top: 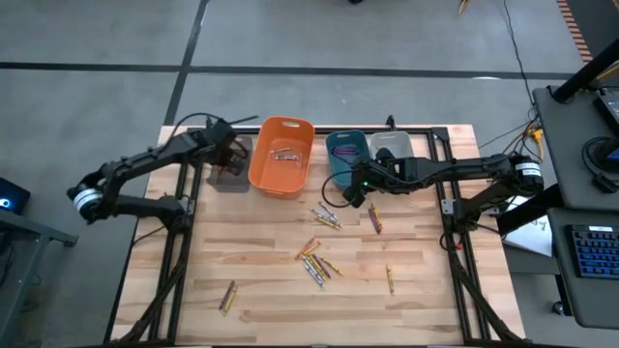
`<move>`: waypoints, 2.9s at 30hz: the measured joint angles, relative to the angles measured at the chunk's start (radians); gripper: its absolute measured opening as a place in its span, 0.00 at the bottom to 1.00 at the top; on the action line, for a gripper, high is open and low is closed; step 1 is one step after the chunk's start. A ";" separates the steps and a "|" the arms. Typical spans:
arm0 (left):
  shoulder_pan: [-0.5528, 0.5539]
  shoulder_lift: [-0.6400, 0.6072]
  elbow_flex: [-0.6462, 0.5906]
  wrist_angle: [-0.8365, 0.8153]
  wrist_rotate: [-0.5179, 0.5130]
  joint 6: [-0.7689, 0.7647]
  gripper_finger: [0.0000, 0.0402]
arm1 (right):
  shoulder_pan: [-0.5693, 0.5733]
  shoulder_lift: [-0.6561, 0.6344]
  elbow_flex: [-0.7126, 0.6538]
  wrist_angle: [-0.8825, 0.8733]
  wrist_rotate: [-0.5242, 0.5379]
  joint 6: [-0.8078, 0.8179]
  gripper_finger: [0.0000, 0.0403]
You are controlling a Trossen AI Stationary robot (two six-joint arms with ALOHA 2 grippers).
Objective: Sort crayons
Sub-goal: Put the orange crayon into the black bin, then put the yellow crayon into the white bin
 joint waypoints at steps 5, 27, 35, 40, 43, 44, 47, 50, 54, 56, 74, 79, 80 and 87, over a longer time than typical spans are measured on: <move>0.000 0.052 0.000 0.001 -0.031 0.004 0.04 | 0.000 0.000 0.000 0.000 -0.004 0.006 0.35; -0.074 -0.047 0.000 0.071 -0.110 0.023 0.14 | 0.000 0.000 0.006 0.000 -0.103 0.089 0.35; -0.248 -0.189 0.000 0.212 -0.109 0.058 0.14 | 0.017 0.000 0.007 -0.001 -0.189 0.182 0.35; -0.349 -0.256 0.000 0.318 -0.109 0.121 0.14 | 0.049 0.000 0.007 0.000 -0.270 0.267 0.35; -0.396 -0.285 0.000 0.368 -0.109 0.166 0.14 | 0.078 0.000 0.000 -0.013 -0.322 0.320 0.35; -0.409 -0.292 0.000 0.386 -0.109 0.181 0.14 | 0.090 0.000 -0.003 -0.019 -0.337 0.343 0.35; -0.440 -0.308 0.000 0.433 -0.109 0.217 0.14 | 0.128 0.000 -0.013 -0.023 -0.380 0.415 0.35; -0.456 -0.313 0.000 0.466 -0.109 0.244 0.14 | 0.173 0.000 -0.019 -0.026 -0.414 0.498 0.35; -0.459 -0.312 0.000 0.501 -0.109 0.268 0.14 | 0.245 0.000 -0.019 -0.045 -0.432 0.634 0.35; -0.459 -0.308 0.000 0.515 -0.109 0.277 0.14 | 0.281 0.000 -0.020 -0.062 -0.441 0.707 0.35; -0.459 -0.298 0.000 0.677 -0.107 0.421 0.14 | 0.551 0.191 -0.011 -0.132 -0.727 1.305 0.34; -0.459 -0.298 0.000 0.678 -0.107 0.426 0.14 | 0.574 0.281 0.005 -0.188 -0.778 1.335 0.34; -0.459 -0.298 0.000 0.679 -0.107 0.426 0.14 | 0.575 0.294 0.009 -0.193 -0.783 1.332 0.34; -0.459 -0.298 0.000 0.671 -0.107 0.424 0.14 | 0.574 0.368 0.019 -0.200 -0.785 1.271 0.34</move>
